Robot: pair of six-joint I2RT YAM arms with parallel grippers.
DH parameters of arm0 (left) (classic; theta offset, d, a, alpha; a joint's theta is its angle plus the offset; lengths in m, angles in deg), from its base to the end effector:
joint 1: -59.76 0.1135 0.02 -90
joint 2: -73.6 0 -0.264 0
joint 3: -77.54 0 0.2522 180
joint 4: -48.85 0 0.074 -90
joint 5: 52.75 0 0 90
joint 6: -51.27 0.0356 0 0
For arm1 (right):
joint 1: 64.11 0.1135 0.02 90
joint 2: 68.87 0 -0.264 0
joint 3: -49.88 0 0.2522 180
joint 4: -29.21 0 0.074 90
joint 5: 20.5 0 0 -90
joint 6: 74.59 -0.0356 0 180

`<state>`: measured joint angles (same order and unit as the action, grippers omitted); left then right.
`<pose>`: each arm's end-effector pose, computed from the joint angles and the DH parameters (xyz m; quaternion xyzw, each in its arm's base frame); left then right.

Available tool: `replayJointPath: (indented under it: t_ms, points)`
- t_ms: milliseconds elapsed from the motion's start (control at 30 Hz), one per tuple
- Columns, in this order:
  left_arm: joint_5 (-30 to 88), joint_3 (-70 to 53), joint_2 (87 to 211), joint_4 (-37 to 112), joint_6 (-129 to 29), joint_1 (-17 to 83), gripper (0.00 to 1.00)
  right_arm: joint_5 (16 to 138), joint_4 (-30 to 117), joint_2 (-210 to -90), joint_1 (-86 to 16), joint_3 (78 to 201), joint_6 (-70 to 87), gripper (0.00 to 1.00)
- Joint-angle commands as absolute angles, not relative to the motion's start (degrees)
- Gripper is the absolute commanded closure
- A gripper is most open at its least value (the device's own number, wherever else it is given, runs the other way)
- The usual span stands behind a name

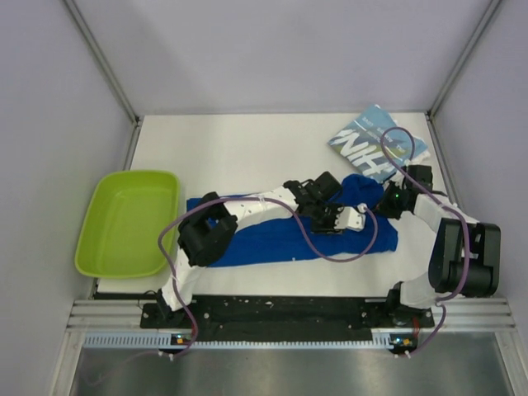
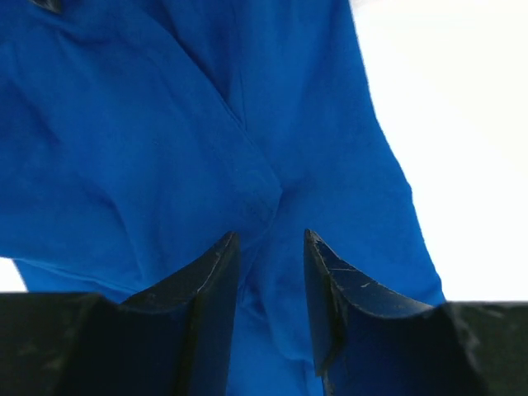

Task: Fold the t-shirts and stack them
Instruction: Fold the other side of the tshirt into a rectangle

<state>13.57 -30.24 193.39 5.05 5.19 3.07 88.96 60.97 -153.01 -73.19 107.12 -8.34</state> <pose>0.2394 -0.3904 0.2020 0.7583 0.5511 -0.2269 0.2641 0.2723 -0.0315 0.1701 0.2244 0.9232 0.1954 0.2433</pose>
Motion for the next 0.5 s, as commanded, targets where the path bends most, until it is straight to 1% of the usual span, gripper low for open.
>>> replayJointPath:
  t_ms: [0, 67, 167, 233, 367, 467]
  points:
    - [11.33, -32.91, 194.80, 9.34, 2.58, 3.59, 0.58, 89.71, 58.44, -152.45, -73.69, 106.35, -8.41, 1.00]
    - [11.85, -32.73, 195.94, 10.83, 2.23, 3.33, 0.59, 89.80, 58.44, -152.28, -73.69, 106.35, -8.32, 1.00]
    - [13.26, -34.22, 197.78, 12.24, 0.73, 3.42, 0.63, 90.24, 58.44, -152.01, -73.69, 106.35, -8.24, 1.00]
    - [12.82, -34.84, 198.49, 12.33, 0.47, 3.24, 0.63, 90.41, 58.44, -151.84, -73.69, 106.18, -8.15, 1.00]
    - [8.70, -34.75, 199.02, 10.58, 0.47, 3.07, 0.65, 90.33, 58.44, -151.57, -73.69, 106.09, -8.06, 1.00]
    - [5.27, -33.70, 198.93, 8.47, 1.61, 2.80, 0.64, 90.59, 58.53, -151.57, -73.69, 106.44, -8.24, 1.00]
